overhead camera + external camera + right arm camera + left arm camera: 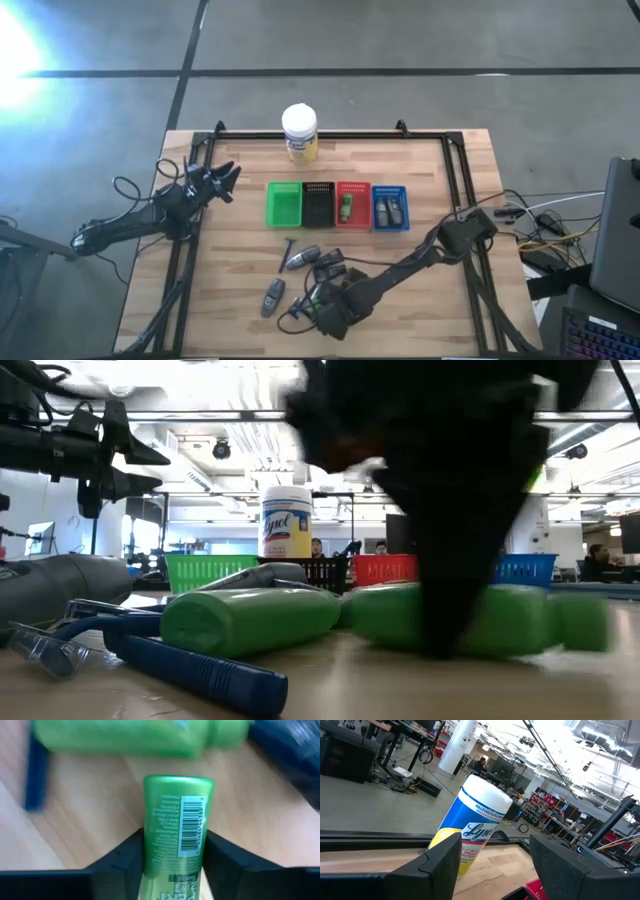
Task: Pick & Place Travel size toiletries
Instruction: Put the green shampoo into the red bin
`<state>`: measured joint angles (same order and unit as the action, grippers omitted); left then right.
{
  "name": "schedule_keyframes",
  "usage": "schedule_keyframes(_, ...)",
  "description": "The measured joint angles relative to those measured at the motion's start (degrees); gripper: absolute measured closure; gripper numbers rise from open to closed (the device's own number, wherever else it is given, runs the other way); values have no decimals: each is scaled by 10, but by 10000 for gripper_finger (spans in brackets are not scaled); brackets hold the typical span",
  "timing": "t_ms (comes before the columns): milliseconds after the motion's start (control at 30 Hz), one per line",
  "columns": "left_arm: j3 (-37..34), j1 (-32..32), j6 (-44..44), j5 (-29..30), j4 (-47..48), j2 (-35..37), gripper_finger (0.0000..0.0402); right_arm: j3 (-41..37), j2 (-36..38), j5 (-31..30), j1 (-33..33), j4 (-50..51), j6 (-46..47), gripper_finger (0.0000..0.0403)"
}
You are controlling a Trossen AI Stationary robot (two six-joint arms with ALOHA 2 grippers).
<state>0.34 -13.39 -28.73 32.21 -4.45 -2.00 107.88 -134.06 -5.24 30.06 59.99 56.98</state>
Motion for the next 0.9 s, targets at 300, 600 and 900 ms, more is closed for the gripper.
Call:
schedule_keyframes(300, 0, 0, 0, 0, 0, -1, 163, -83, 171, -56, -21, 118, 160, 294)
schedule_keyframes(600, 0, 0, 0, 0, 1, -1, 163, -325, 386, -89, -234, -60, 257, 286)
schedule_keyframes(900, 0, 0, 0, 0, 0, -1, 163, -456, 401, -20, -359, -239, 211, 238)
